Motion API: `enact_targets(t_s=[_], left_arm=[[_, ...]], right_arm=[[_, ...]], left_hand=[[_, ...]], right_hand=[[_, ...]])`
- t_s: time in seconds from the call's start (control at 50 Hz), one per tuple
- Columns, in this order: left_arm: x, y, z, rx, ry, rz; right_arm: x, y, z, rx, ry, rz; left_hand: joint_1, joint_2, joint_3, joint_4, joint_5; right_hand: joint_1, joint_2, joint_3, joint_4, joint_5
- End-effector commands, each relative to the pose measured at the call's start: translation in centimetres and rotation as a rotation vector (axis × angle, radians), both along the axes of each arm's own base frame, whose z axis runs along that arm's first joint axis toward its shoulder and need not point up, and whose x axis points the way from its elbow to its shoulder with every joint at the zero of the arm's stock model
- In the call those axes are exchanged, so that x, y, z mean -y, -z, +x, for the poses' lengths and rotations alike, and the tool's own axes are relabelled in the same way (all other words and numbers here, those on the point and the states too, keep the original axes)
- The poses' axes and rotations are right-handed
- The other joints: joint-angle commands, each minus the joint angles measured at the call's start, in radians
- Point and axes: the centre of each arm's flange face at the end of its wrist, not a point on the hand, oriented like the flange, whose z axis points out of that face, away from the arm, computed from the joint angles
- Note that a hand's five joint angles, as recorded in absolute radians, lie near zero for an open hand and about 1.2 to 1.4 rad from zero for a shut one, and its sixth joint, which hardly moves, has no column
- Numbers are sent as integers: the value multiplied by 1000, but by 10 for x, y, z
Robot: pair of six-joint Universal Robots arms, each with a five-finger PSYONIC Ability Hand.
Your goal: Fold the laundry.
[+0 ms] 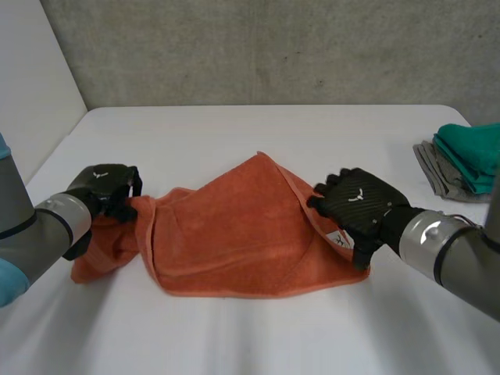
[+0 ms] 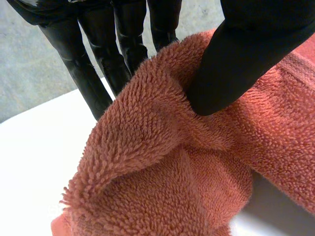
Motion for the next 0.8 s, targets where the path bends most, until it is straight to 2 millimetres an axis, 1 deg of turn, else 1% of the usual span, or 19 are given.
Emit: enact_targets(t_s=[0.02, 0.16, 0.22, 0.24, 0.34, 0.44, 0.72, 0.8], left_arm=[[-1, -3, -2, -1, 6, -9], [-7, -4, -6, -1, 20, -6], [-7, -7, -6, -2, 20, -15], [-7, -8, -6, -3, 21, -18], [-8, -10, -5, -4, 20, -23], [-9, -10, -5, -4, 20, -24], [-10, -9, -5, -3, 22, -22], [-10, -10, -5, -4, 23, -25]], right_arm=[[-23, 11, -4, -113, -125, -170], [-30, 30, -10, -350, -261, -336], [-26, 42, -10, -413, -297, -346], [-22, 50, -10, -441, -313, -344], [-12, 61, -14, -461, -323, -328], [-2, 74, -12, -468, -332, -309], [16, 89, -5, -461, -347, -352], [22, 94, -2, -461, -344, -365]], left_hand=[[239, 171, 171, 168, 179], [236, 168, 168, 165, 176], [236, 168, 168, 165, 176], [236, 168, 168, 165, 176], [236, 168, 168, 165, 176], [236, 168, 168, 165, 176], [236, 168, 168, 165, 176], [236, 168, 168, 165, 176]], right_hand=[[134, 94, 113, 102, 115], [252, 211, 230, 219, 233], [266, 226, 245, 234, 247], [266, 226, 245, 234, 248], [278, 238, 257, 246, 259], [287, 247, 265, 255, 268], [387, 347, 365, 355, 368], [454, 414, 433, 422, 435]])
